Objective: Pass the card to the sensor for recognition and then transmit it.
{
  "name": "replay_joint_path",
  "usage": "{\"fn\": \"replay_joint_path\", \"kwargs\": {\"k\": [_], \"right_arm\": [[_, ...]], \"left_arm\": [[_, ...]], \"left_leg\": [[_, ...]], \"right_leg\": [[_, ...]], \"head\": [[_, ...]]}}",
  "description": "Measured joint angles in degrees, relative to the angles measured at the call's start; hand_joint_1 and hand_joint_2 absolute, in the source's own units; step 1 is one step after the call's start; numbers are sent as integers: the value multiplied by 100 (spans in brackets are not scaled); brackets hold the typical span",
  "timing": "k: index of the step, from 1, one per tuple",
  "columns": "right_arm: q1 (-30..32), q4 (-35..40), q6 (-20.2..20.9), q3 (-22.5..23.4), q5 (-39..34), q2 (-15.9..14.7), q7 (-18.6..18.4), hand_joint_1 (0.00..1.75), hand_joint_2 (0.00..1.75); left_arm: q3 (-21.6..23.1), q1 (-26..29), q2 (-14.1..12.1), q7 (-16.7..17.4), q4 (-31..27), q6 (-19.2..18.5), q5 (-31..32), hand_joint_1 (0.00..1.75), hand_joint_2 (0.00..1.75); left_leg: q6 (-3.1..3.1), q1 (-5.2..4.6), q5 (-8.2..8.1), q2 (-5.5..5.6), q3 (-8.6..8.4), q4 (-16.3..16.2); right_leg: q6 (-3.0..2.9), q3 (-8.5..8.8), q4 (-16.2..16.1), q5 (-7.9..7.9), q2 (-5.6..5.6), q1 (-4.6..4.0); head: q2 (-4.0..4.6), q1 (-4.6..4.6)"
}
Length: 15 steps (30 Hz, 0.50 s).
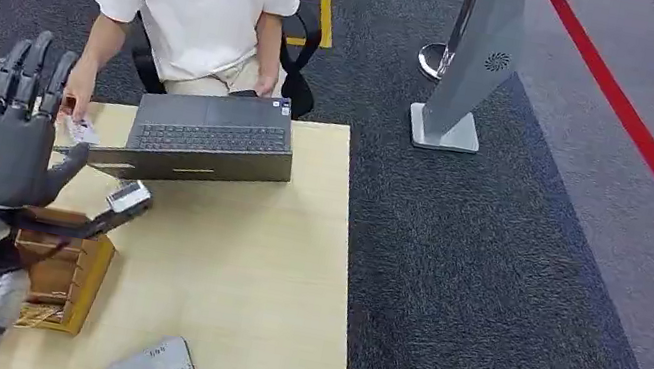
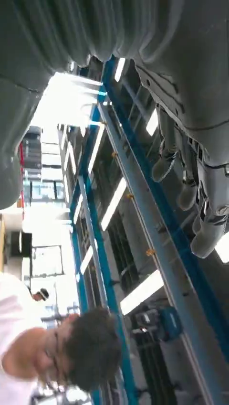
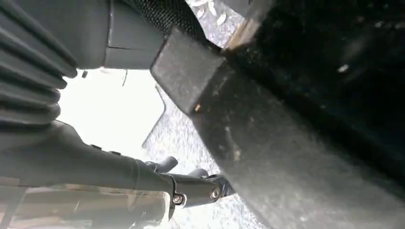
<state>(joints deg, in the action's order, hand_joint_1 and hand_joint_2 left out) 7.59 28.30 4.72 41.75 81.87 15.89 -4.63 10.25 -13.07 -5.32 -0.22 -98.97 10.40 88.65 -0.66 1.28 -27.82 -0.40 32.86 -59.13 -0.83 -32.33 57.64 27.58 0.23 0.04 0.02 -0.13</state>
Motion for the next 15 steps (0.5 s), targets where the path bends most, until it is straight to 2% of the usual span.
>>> {"fn": "replay_joint_path", "kwargs": {"k": [4, 7, 11, 15], "right_arm": [[234, 211, -24, -471, -957, 9, -452, 0, 0], [506, 582, -2, -967, -1705, 37, -819, 0, 0], [831, 1078, -11, -1553, -2360, 39, -1076, 0, 0], [963, 1390, -22, -1859, -2517, 48, -1142, 0, 0]], "left_arm": [[2, 1198, 80, -188, -1133, 284, -114, 0, 175], [9, 1994, 79, -302, -1609, 569, -278, 0, 175], [11, 2916, 14, -284, -1842, 824, -484, 0, 175], [11, 3507, -62, -164, -1842, 785, -761, 0, 175]], "left_leg": [[-4, 0, -12, 0, 0, 1], [-3, 0, -16, 2, 1, 2], [-6, 1, -29, 3, 2, 5], [-6, 1, -29, 4, 1, 5]], "right_leg": [[-2, -4, 0, 14, 0, 1], [-3, -4, 0, 23, -2, 1], [-5, -3, 0, 35, -2, 0], [-6, -1, 0, 36, -3, -1]], "head": [[0, -4], [0, -6], [0, -6], [0, -6]]}}
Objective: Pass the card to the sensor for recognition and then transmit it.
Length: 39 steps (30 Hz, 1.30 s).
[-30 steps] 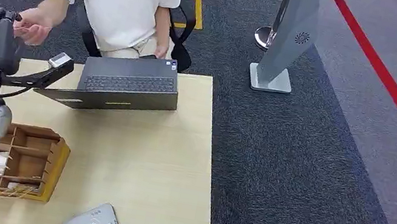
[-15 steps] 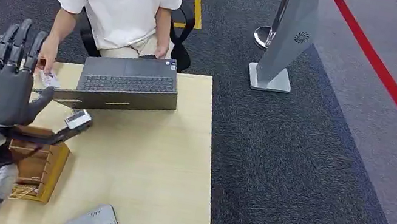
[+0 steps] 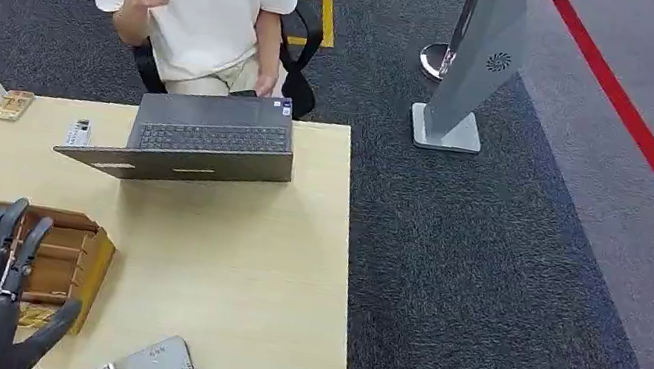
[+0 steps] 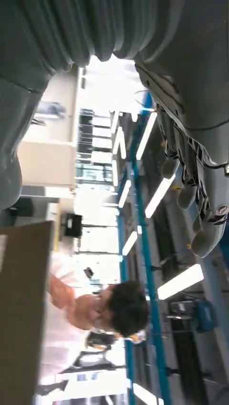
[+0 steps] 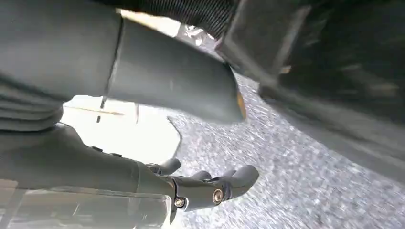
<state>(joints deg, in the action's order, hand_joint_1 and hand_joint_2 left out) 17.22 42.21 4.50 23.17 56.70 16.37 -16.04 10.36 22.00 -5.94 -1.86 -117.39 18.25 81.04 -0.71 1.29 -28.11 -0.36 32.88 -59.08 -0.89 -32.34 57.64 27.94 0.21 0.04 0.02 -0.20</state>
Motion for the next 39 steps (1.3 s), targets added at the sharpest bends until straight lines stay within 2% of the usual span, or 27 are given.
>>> {"fn": "replay_joint_path", "kwargs": {"k": [7, 14, 19, 23, 28, 33, 39], "right_arm": [[-14, 194, -39, -81, -13, 72, 2, 0, 0], [-117, 199, -85, -74, 4, 87, 26, 0, 0], [-170, 142, -131, -74, 33, 92, 33, 0, 0], [-200, 77, -188, -74, 37, 94, 48, 0, 0], [-244, -24, -247, -19, 118, 92, 133, 0, 0], [-255, -68, -267, 11, 140, 92, 155, 0, 0], [-307, -210, -315, 116, 284, 92, 278, 0, 0]], "left_arm": [[-164, 472, 22, 35, 118, -269, -199, 0, 175], [-930, 587, 434, -269, 496, -472, -49, 0, 175], [-1719, 319, 907, -617, 1041, -509, 462, 0, 175], [-2416, 7, 1205, -907, 1536, -509, 702, 0, 175], [-3091, -346, 1480, -1095, 2046, -529, 789, 0, 175], [-3373, -475, 1624, -1135, 2284, -529, 789, 0, 175], [-3407, -633, 1652, -1080, 2536, -354, 791, 0, 175]], "left_leg": [[0, 0, 1, 2, -6, 0], [0, 0, 1, 2, -9, -1], [0, 0, 1, 4, -12, -1], [0, 2, 2, 4, -12, -1], [-1, 3, 1, 4, -12, -1], [0, 3, 1, 6, -11, -1], [0, 3, 1, 9, -11, -1]], "right_leg": [[0, 8, 0, -1, -2, 0], [0, 9, 0, -1, -3, 0], [0, 12, 0, -1, -6, 0], [-1, 14, 1, -2, -7, -2], [-2, 15, 1, -2, -7, -3], [-1, 15, 1, -2, -9, -3], [-1, 16, 1, -2, -11, -3]], "head": [[0, 2], [0, 2], [0, 2], [0, 4], [0, 4], [0, 2], [0, 4]]}}
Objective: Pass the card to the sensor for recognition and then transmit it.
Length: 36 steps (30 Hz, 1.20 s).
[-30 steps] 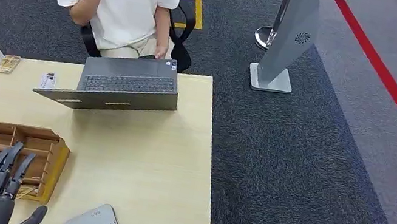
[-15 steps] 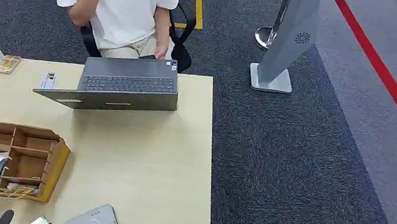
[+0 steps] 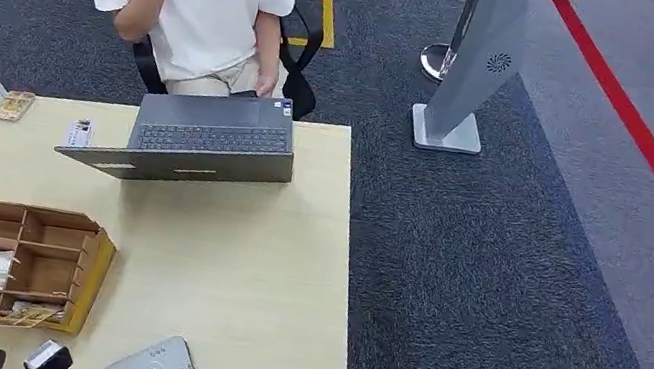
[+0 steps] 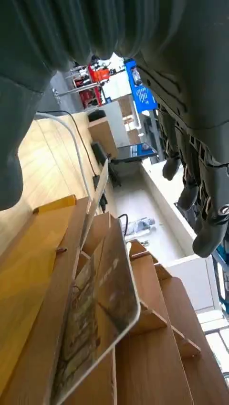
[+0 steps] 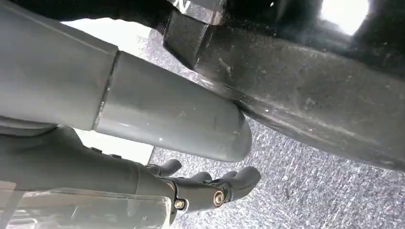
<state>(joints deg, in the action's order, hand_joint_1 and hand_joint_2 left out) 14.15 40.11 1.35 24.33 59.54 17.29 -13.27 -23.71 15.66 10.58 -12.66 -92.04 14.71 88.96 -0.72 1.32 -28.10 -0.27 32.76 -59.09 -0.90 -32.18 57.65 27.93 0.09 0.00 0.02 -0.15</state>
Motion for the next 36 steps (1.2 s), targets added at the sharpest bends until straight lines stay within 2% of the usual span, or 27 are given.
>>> {"fn": "replay_joint_path", "kwargs": {"k": [7, 20, 21, 36], "right_arm": [[-43, -148, -55, 94, 50, 0, 74, 0, 0], [-79, -273, -118, 162, 186, -2, 175, 0, 0], [-79, -273, -118, 164, 208, -2, 179, 0, 0], [-82, -310, -118, 240, 352, -4, 214, 0, 0]], "left_arm": [[116, -93, 17, -11, 164, 290, 0, 0, 175], [511, -187, 20, 30, 393, 345, 0, 0, 175], [514, -188, 17, 46, 408, 345, 0, 175, 175], [514, -200, -2, -171, 629, 393, -63, 175, 175]], "left_leg": [[0, 1, 0, 0, -1, 0], [0, 1, 0, 0, -1, 0], [0, 2, 0, -1, -1, 0], [0, 2, 0, 0, 1, 0]], "right_leg": [[0, 0, 0, 0, 0, -1], [0, 0, 0, 0, 1, -1], [0, 0, 0, 0, 1, -1], [-1, 1, 0, 0, 0, -2]], "head": [[0, 0], [0, 0], [0, 0], [0, 0]]}}
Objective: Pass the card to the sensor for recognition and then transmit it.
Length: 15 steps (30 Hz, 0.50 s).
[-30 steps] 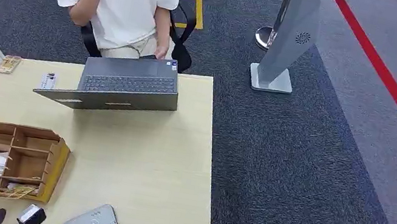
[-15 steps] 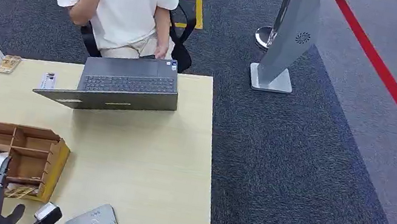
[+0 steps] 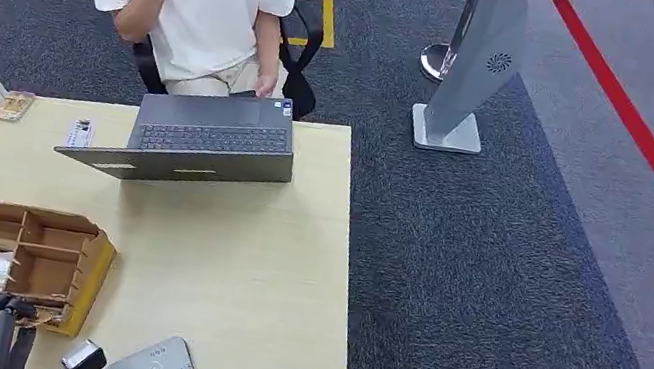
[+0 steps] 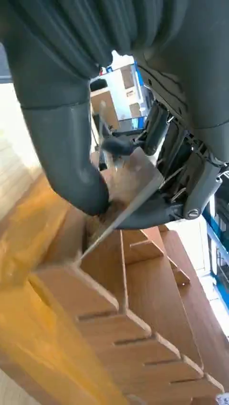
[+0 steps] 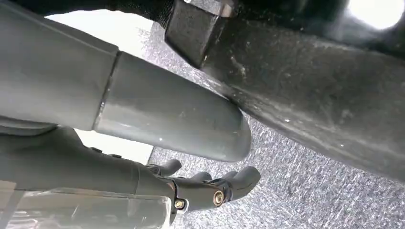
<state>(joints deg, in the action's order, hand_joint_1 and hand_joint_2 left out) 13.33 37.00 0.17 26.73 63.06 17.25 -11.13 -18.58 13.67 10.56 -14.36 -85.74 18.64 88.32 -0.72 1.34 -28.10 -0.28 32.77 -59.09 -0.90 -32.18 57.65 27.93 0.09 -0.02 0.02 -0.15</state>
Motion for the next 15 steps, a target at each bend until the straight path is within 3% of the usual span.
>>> {"fn": "replay_joint_path", "kwargs": {"k": [15], "right_arm": [[-10, -37, -11, 20, 61, 0, 13, 0, 0]], "left_arm": [[0, -31, 2, -48, 48, 109, 2, 175, 175]], "left_leg": [[0, 0, 0, 0, -1, 0]], "right_leg": [[0, 0, 0, 0, 0, 0]], "head": [[0, 0]]}}
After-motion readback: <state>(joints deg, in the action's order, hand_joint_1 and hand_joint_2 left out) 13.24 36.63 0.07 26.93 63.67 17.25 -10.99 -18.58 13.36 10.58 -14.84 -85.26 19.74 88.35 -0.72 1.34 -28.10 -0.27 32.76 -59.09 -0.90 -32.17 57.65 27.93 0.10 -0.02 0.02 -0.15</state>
